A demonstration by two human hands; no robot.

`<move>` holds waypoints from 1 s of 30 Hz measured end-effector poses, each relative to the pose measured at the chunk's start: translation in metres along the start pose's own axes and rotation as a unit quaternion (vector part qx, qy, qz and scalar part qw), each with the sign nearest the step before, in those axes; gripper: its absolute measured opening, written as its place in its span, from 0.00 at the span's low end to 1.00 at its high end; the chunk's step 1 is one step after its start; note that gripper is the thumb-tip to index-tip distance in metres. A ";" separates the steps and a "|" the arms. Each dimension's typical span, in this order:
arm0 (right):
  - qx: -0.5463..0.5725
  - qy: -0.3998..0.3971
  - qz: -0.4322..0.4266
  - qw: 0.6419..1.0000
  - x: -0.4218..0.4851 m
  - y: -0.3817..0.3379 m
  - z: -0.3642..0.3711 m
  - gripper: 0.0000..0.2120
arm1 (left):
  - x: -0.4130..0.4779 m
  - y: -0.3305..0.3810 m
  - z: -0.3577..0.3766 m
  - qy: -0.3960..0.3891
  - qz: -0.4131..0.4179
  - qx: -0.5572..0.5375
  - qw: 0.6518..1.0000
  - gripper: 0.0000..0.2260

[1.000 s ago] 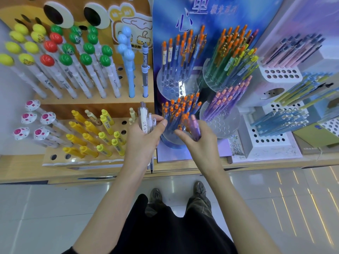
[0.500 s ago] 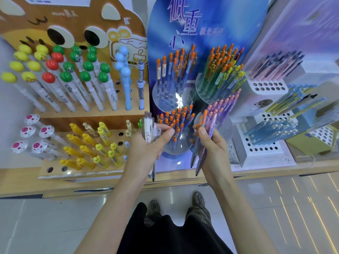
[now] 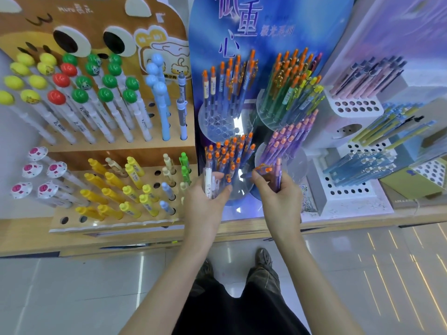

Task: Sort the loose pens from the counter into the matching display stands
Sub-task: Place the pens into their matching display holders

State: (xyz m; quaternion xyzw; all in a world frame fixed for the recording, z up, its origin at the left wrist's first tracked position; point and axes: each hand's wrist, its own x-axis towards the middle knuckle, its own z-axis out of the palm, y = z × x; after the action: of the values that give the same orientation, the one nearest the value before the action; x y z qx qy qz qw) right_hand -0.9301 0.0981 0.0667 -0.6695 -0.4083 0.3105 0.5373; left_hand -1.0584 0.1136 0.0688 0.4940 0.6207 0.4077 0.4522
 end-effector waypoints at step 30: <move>-0.107 -0.140 0.006 0.984 0.010 0.021 0.017 0.18 | 0.013 -0.010 0.006 0.014 0.024 0.020 0.999 0.02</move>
State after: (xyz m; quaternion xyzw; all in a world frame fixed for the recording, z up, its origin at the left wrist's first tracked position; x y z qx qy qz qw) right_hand -0.9360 0.1128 0.0428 -0.6755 -0.5065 0.3591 0.3977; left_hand -1.0564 0.1254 0.0559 0.5122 0.6226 0.4127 0.4238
